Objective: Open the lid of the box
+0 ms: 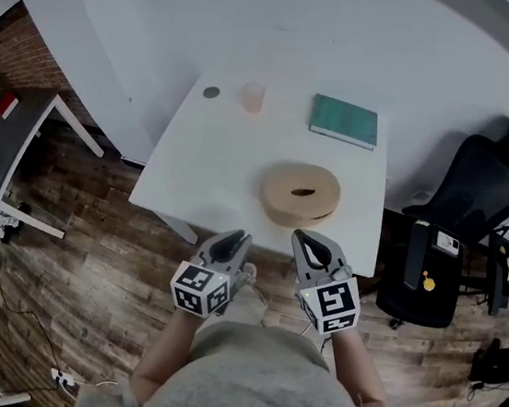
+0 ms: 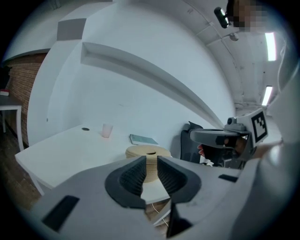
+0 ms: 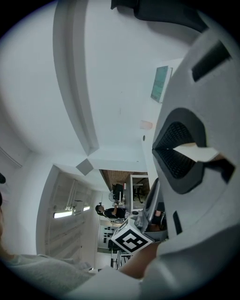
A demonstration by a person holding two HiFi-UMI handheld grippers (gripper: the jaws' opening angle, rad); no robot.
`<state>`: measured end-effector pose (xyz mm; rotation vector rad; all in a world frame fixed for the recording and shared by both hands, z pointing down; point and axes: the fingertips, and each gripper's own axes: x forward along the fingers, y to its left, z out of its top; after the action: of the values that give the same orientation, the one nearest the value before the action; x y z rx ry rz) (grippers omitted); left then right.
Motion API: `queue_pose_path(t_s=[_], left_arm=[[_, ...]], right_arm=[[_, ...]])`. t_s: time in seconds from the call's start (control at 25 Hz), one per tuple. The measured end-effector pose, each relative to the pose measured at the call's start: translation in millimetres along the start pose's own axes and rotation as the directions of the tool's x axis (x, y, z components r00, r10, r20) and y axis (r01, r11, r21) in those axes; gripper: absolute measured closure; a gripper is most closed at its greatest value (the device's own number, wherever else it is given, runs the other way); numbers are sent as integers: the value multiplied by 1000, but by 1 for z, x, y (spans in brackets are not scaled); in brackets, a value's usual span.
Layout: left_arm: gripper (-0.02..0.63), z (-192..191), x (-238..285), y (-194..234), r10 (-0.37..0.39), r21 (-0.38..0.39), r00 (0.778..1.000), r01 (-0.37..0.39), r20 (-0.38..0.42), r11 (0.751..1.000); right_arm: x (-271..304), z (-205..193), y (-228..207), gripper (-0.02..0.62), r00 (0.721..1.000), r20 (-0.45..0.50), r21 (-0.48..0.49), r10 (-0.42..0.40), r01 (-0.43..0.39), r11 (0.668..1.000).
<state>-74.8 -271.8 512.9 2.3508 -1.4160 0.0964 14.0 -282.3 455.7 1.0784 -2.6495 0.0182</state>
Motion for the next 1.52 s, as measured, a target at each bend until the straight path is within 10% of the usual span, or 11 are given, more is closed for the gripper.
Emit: queue_pose_path(t_s=[0.48, 1.52], left_arm=[[366, -32, 57, 23, -95, 38, 985, 101, -147, 994], [236, -91, 159, 49, -194, 121, 888, 265, -416, 957]], right_arm=[[44, -34, -14, 507, 978, -206, -132, 39, -67, 989], [122, -98, -21, 382, 807, -570, -302, 157, -383, 873]])
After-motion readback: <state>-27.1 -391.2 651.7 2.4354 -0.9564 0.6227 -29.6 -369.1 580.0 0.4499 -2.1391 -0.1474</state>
